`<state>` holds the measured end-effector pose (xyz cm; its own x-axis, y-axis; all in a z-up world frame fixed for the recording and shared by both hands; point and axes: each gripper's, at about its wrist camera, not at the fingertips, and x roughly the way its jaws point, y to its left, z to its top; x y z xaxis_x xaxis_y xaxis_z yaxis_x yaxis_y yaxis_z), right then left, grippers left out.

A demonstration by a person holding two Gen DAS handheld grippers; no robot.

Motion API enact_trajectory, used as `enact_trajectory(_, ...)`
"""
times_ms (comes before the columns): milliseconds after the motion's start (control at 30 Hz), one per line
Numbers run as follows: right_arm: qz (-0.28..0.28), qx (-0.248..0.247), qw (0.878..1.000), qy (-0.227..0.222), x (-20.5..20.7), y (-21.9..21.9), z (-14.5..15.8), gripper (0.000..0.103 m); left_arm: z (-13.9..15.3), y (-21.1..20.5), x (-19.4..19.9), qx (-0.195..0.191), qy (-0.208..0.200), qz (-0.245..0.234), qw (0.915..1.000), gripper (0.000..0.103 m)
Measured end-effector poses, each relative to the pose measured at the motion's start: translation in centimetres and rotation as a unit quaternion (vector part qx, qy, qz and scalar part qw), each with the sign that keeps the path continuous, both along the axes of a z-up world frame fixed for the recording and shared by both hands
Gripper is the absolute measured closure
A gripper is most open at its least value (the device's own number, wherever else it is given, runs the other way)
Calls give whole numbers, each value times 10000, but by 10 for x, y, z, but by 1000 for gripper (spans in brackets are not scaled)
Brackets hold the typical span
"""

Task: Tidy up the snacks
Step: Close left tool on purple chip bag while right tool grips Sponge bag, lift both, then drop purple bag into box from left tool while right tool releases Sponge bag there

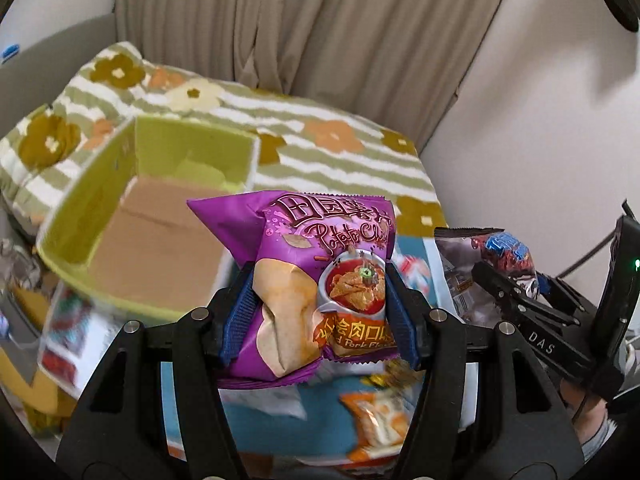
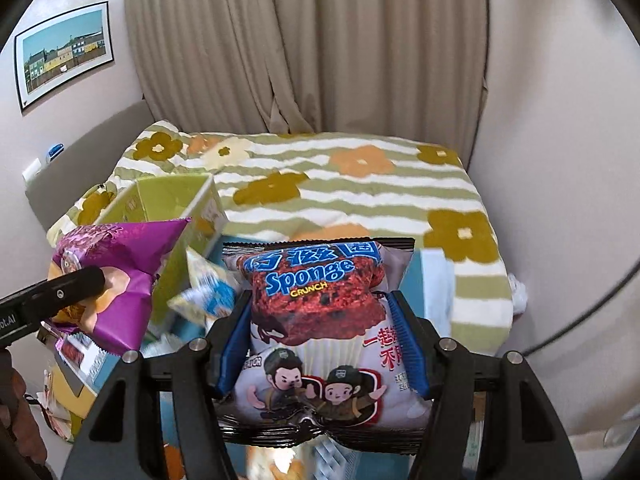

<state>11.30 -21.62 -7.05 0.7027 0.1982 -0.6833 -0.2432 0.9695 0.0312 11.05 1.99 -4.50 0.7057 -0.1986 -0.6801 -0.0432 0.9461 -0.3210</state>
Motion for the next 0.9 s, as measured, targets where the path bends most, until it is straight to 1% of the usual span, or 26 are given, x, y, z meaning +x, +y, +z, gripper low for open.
enact_trajectory(100, 65, 60, 10000, 45, 23, 36, 5, 43, 7, 42, 26, 41, -57, -43, 10000, 46)
enact_trajectory(200, 44, 303, 9992, 269, 51, 72, 5, 43, 11, 81, 49, 65, -86, -45, 9999, 46)
enact_trajectory(233, 30, 370, 9989, 274, 58, 84, 6, 43, 12, 95, 59, 100, -80, -50, 9999, 46)
enact_trajectory(300, 26, 290, 9994, 207, 70, 113, 7, 43, 10, 120, 77, 163, -29, -76, 9998, 46)
enact_trajectory(367, 19, 150, 9997, 214, 85, 143, 7, 43, 5, 145, 100, 218, 80, -141, 9996, 46)
enact_trajectory(533, -135, 147, 9994, 281, 114, 197, 0, 43, -20, 191, 150, 410, 312, -354, 9980, 46)
enact_trajectory(700, -215, 127, 9987, 449, 141, 237, -16, 43, -53, 214, 190, 686, 522, -564, 9947, 46)
enact_trajectory(900, -269, 43, 9975, 653, 159, 264, -34, 43, -79, 226, 214, 825, 704, -693, 9917, 46)
